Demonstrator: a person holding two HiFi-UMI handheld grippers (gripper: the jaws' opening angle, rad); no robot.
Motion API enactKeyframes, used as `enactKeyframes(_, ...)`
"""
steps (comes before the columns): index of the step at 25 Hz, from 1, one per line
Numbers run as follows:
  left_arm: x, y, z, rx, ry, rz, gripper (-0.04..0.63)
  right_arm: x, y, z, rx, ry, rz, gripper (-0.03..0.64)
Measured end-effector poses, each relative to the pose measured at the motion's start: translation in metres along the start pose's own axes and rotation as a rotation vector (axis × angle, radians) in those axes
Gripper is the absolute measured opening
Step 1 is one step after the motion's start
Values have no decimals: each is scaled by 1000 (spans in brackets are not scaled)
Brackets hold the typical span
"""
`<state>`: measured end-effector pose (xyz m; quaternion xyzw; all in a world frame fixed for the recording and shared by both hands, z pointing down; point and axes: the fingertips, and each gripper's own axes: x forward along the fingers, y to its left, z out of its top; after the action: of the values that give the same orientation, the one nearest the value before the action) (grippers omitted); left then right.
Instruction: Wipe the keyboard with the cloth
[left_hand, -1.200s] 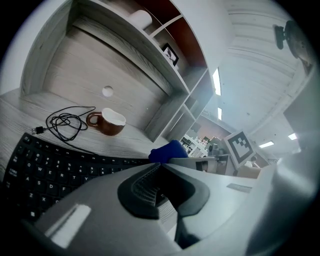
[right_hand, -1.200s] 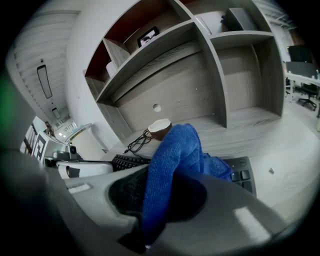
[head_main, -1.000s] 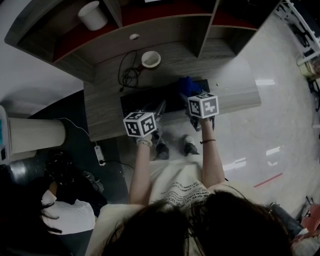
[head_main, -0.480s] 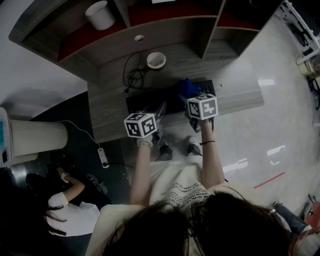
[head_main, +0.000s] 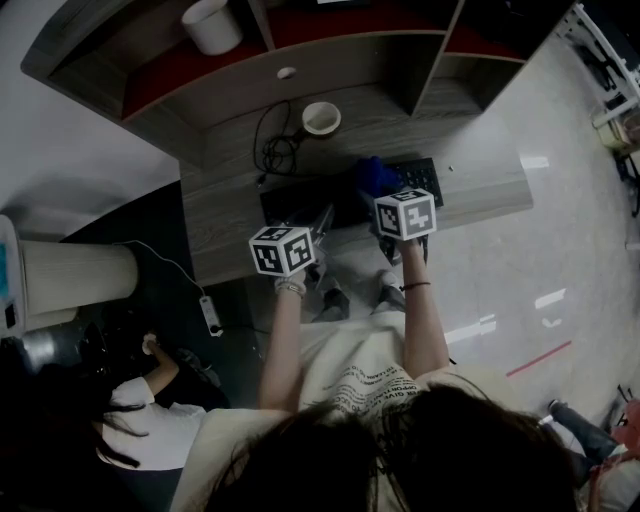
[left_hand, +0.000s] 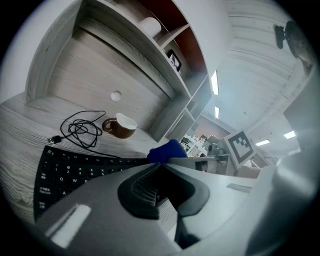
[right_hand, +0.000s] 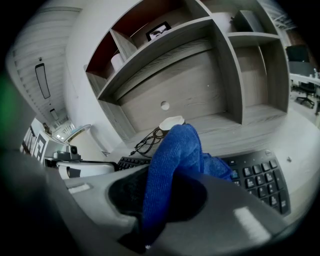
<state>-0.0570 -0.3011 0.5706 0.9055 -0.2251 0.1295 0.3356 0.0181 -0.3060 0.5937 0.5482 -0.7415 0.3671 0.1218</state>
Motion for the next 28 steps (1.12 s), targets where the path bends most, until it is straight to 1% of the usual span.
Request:
enactKeyframes(7, -9, 8, -1, -2, 3, 1, 3, 6, 10, -2, 4, -3, 0, 60)
enactKeyframes(28, -51, 40, -2, -13, -18, 27, 3, 35, 59, -8, -27, 12, 32, 60)
